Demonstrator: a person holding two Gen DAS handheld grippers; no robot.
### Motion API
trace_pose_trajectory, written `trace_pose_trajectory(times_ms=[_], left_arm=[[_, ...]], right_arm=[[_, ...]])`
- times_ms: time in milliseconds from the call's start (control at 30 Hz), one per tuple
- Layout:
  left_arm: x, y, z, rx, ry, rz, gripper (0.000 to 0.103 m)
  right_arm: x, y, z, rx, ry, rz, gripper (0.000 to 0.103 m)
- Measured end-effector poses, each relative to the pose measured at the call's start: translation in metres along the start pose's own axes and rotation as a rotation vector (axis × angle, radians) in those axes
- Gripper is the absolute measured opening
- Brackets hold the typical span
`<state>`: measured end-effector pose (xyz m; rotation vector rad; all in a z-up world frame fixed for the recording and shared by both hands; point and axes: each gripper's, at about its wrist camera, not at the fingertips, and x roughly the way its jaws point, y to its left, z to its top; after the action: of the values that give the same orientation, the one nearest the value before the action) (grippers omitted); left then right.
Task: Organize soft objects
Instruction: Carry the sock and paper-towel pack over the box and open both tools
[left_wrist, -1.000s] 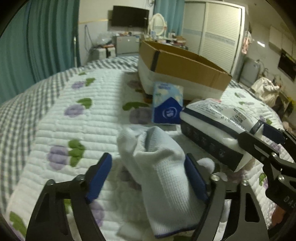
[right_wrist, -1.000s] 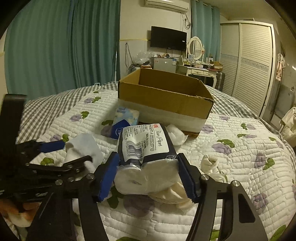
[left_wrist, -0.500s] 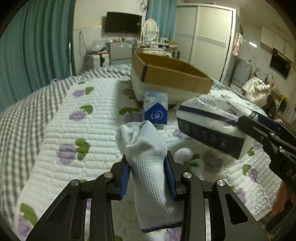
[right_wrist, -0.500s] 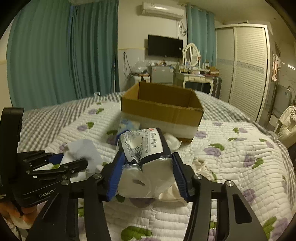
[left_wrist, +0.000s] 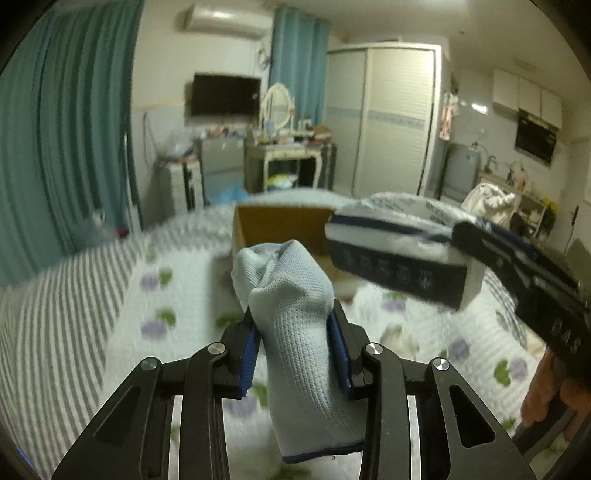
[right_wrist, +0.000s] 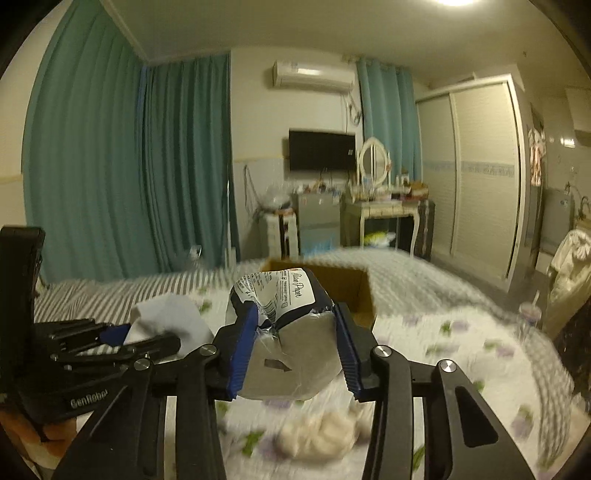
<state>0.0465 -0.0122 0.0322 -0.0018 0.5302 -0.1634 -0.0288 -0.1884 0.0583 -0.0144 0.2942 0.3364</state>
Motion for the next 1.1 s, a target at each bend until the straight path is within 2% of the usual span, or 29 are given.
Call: trace_pose_trajectory(times_ms=[167, 300, 500, 567, 667, 733, 767, 833, 933, 1033, 1100], left_arm=[[0.039, -0.003, 0.041, 0.035, -0.029, 0.013, 0.034], [0.09, 0.0, 0.063, 0.032, -0.01, 0.013, 0.034], [0.171, 0.012, 0.077, 0.01, 0.028, 0.031, 0.034], [0.198, 0.018, 0.075, 0.014, 0.055, 0.04, 0.034], [0.219, 0.02, 0.07, 0.026, 0.071, 0.054, 0.036], [0.224, 0.018, 0.067, 0.039, 0.075, 0.064, 0.039], [0.226, 0.016, 0.066, 0.05, 0.086, 0.088, 0.04], [0.226, 0.011, 0.063, 0.075, 0.098, 0.129, 0.056], [0.204, 0.004, 0.062, 0.096, 0.065, 0.141, 0.077], [0.175, 0.002, 0.068, 0.09, 0.037, 0.151, 0.082], [0.148, 0.001, 0.077, 0.075, 0.018, 0.166, 0.082]], right_arm=[[0.035, -0.031, 0.044, 0.058, -0.043, -0.005, 0.042], [0.092, -0.059, 0.061, 0.122, -0.019, 0.014, 0.042], [0.195, -0.073, 0.05, 0.097, 0.083, -0.008, 0.042], [0.221, -0.076, 0.041, 0.092, 0.117, -0.008, 0.042], [0.25, -0.079, 0.028, 0.07, 0.165, -0.003, 0.043], [0.261, -0.08, 0.021, 0.069, 0.194, 0.024, 0.048], [0.263, -0.08, 0.018, 0.07, 0.204, 0.03, 0.056], [0.262, -0.083, 0.015, 0.06, 0.213, 0.013, 0.065], [0.248, -0.085, 0.021, 0.058, 0.2, -0.019, 0.069], [0.222, -0.087, 0.04, 0.049, 0.188, -0.044, 0.079], [0.197, -0.088, 0.058, 0.046, 0.165, -0.061, 0.08]])
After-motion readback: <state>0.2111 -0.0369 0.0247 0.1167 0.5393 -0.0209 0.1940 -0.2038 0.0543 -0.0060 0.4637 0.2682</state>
